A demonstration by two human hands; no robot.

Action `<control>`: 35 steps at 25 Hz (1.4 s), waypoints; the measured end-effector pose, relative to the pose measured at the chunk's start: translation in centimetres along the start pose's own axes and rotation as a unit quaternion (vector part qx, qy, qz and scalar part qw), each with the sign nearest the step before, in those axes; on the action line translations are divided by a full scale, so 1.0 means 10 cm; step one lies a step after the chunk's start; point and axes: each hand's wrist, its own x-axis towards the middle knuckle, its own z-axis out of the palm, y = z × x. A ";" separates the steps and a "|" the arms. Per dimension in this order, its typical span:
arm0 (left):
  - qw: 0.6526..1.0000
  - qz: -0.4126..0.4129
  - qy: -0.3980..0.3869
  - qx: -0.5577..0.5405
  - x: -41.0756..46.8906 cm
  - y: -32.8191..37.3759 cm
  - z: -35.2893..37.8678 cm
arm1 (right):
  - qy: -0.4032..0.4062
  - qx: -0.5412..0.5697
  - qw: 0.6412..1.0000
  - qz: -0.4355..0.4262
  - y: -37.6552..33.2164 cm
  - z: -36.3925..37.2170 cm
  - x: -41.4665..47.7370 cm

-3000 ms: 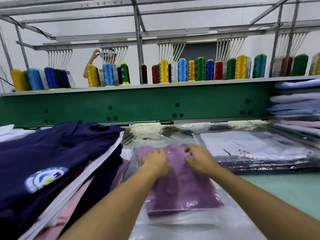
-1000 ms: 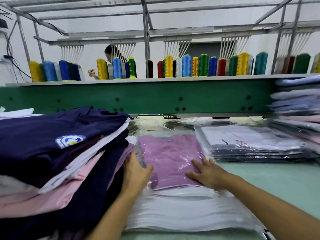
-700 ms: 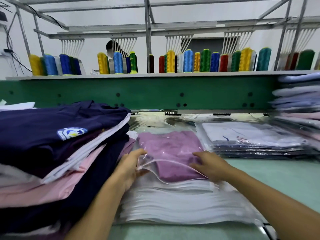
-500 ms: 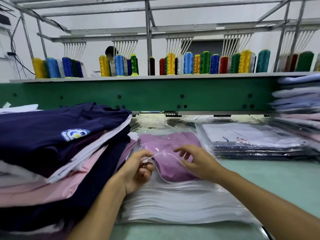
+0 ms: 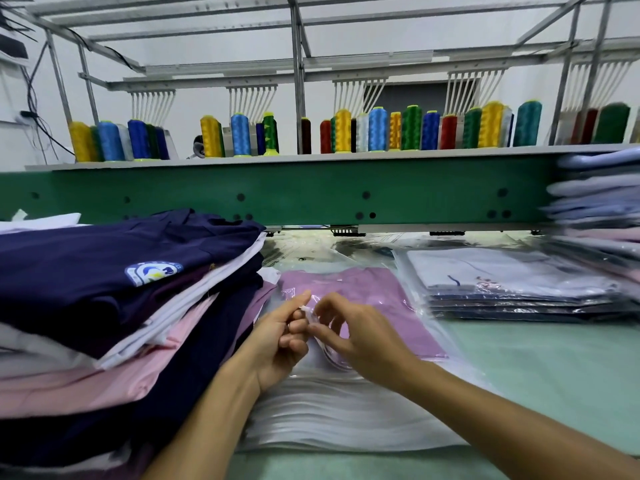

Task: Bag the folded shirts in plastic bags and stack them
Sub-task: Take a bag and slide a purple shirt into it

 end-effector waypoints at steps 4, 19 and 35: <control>1.000 -0.008 -0.008 0.018 -0.03 0.01 0.02 | 0.073 -0.071 0.994 -0.039 -0.07 0.07 0.04; 0.955 0.084 0.013 -0.283 -0.04 0.10 0.00 | 0.029 -0.210 0.975 -0.071 0.28 -0.18 0.05; 0.946 0.164 0.072 -0.269 0.06 0.07 -0.06 | -0.147 -0.092 0.973 0.152 0.96 -1.06 -0.08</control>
